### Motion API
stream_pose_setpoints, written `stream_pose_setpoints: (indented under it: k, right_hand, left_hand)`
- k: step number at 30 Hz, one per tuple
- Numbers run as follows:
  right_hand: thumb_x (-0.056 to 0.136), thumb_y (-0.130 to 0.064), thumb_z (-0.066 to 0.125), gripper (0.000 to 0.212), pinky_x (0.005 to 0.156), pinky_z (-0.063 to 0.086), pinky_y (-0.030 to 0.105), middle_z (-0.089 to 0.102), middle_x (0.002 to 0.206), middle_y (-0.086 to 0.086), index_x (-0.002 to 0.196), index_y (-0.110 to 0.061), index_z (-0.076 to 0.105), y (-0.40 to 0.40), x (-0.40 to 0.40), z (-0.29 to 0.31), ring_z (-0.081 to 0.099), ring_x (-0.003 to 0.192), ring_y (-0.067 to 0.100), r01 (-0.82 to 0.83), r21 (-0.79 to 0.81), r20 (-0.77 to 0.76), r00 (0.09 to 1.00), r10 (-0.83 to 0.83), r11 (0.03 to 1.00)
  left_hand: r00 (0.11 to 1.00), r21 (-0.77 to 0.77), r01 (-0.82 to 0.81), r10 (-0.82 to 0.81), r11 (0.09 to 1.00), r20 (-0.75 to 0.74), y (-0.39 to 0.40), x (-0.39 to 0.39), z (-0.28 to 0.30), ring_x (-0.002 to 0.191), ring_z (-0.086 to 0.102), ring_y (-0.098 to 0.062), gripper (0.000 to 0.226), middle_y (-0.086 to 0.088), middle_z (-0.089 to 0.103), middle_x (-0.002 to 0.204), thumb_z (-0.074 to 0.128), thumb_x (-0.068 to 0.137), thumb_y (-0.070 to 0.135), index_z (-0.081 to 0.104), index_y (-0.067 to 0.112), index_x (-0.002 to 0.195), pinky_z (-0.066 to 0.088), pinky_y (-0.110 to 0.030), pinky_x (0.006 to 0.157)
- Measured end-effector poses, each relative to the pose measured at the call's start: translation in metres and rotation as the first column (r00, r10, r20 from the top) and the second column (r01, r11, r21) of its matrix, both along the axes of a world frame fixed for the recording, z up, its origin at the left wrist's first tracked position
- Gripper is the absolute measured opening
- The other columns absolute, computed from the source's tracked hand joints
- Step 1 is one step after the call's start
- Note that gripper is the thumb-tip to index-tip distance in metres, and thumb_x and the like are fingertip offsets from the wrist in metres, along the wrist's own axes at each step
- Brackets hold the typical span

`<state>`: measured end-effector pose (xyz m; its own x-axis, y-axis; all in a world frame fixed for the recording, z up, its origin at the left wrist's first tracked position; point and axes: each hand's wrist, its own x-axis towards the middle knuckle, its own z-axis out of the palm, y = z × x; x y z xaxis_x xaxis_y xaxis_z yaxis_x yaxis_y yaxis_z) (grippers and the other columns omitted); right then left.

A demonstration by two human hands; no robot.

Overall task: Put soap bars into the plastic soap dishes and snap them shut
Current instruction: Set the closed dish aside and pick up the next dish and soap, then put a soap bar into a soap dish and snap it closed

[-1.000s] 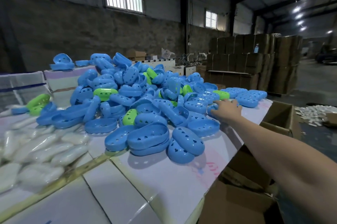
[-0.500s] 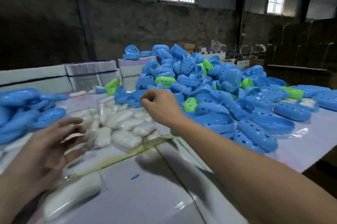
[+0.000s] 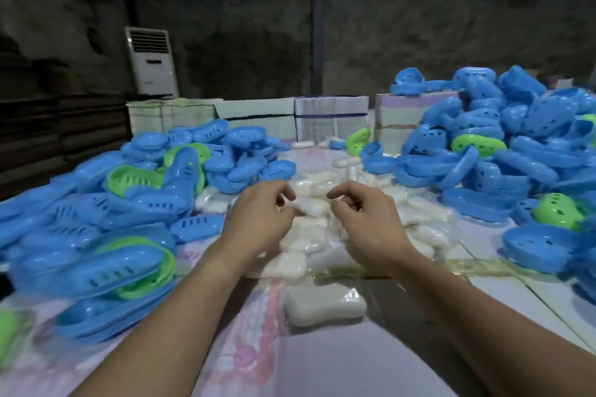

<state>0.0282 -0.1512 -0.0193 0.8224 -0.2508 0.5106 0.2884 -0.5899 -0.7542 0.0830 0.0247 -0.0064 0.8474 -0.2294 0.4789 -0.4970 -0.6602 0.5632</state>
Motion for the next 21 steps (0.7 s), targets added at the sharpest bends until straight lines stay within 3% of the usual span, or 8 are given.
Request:
stream_pose_setpoints:
  k: [3,6,9,11,14,16,19,21]
  right_hand:
    - [0.085,-0.020,0.057,0.020,0.061,0.042,0.021,0.065,0.068,-0.011,0.087,-0.034,0.070,-0.003,-0.003,-0.001,0.058,0.069,0.003,-0.014,-0.022,-0.028,1.000,0.014,1.000]
    - [0.085,-0.019,0.058,0.019,0.064,0.045,0.025,0.066,0.070,-0.006,0.090,-0.032,0.071,-0.002,-0.006,0.000,0.058,0.072,0.005,-0.037,-0.036,-0.051,0.998,0.036,0.999]
    - [0.087,-0.022,0.059,0.016,0.067,0.045,0.026,0.066,0.070,-0.010,0.088,-0.033,0.071,-0.001,-0.008,0.000,0.059,0.074,0.005,-0.048,-0.024,-0.057,0.997,0.046,0.999]
    - [0.089,-0.025,0.058,0.015,0.067,0.044,0.024,0.067,0.073,-0.016,0.089,-0.033,0.071,-0.001,-0.008,0.001,0.060,0.076,0.003,-0.059,-0.004,-0.060,0.996,0.059,0.998]
    - [0.090,-0.028,0.057,0.015,0.065,0.043,0.023,0.067,0.076,-0.019,0.091,-0.033,0.071,-0.004,-0.010,0.002,0.060,0.077,0.000,-0.053,-0.005,-0.067,0.996,0.053,0.999]
    - [0.090,-0.028,0.057,0.015,0.064,0.042,0.022,0.067,0.075,-0.018,0.090,-0.033,0.071,-0.005,-0.011,0.004,0.059,0.076,0.000,-0.039,-0.009,-0.056,0.998,0.038,0.999]
    - [0.092,-0.030,0.055,0.016,0.061,0.041,0.022,0.067,0.076,-0.016,0.086,-0.033,0.069,-0.006,-0.012,0.007,0.058,0.073,0.001,-0.031,0.010,-0.037,0.999,0.032,0.999]
    - [0.093,-0.032,0.053,0.018,0.059,0.039,0.023,0.067,0.075,-0.016,0.086,-0.032,0.069,-0.007,-0.013,0.008,0.056,0.070,0.000,-0.021,0.018,-0.038,0.999,0.022,1.000]
  left_hand:
    - [0.980,0.047,-0.192,0.189,0.980,0.063,0.022,0.019,0.006,0.102,0.056,-0.024,0.029,0.006,0.060,0.102,0.056,0.082,0.009,0.059,0.036,0.094,0.041,-0.035,0.076]
    - [0.949,0.174,-0.308,0.314,0.935,-0.012,0.043,0.034,0.006,0.112,0.052,-0.030,0.035,-0.001,0.058,0.116,0.050,0.082,0.008,0.055,0.033,0.106,0.037,-0.037,0.076]
    - [0.916,0.443,-0.264,0.366,0.857,-0.162,0.055,0.047,-0.005,0.122,0.050,-0.037,0.040,-0.011,0.055,0.131,0.056,0.086,0.023,0.049,0.024,0.125,0.043,-0.041,0.087]
    - [0.889,0.517,-0.204,0.379,0.831,-0.259,0.059,0.050,-0.010,0.127,0.049,-0.040,0.053,-0.015,0.053,0.138,0.062,0.084,0.038,0.044,0.022,0.132,0.045,-0.047,0.101]
    - [0.873,0.603,-0.182,0.409,0.777,-0.264,0.063,0.052,-0.010,0.131,0.044,-0.038,0.063,-0.012,0.052,0.141,0.067,0.085,0.049,0.043,0.027,0.138,0.041,-0.049,0.106]
    - [0.860,0.590,-0.175,0.414,0.788,-0.297,0.066,0.053,-0.008,0.133,0.036,-0.037,0.066,-0.014,0.055,0.132,0.066,0.087,0.053,0.041,0.029,0.143,0.043,-0.047,0.100]
    - [0.860,0.514,-0.141,0.361,0.846,-0.360,0.067,0.052,-0.006,0.118,0.031,-0.030,0.062,-0.008,0.055,0.091,0.066,0.088,0.044,0.042,0.028,0.143,0.046,-0.038,0.071]
    - [0.864,0.522,-0.145,0.364,0.840,-0.347,0.068,0.051,-0.004,0.117,0.031,-0.030,0.059,-0.005,0.053,0.096,0.066,0.086,0.040,0.045,0.029,0.140,0.045,-0.037,0.068]
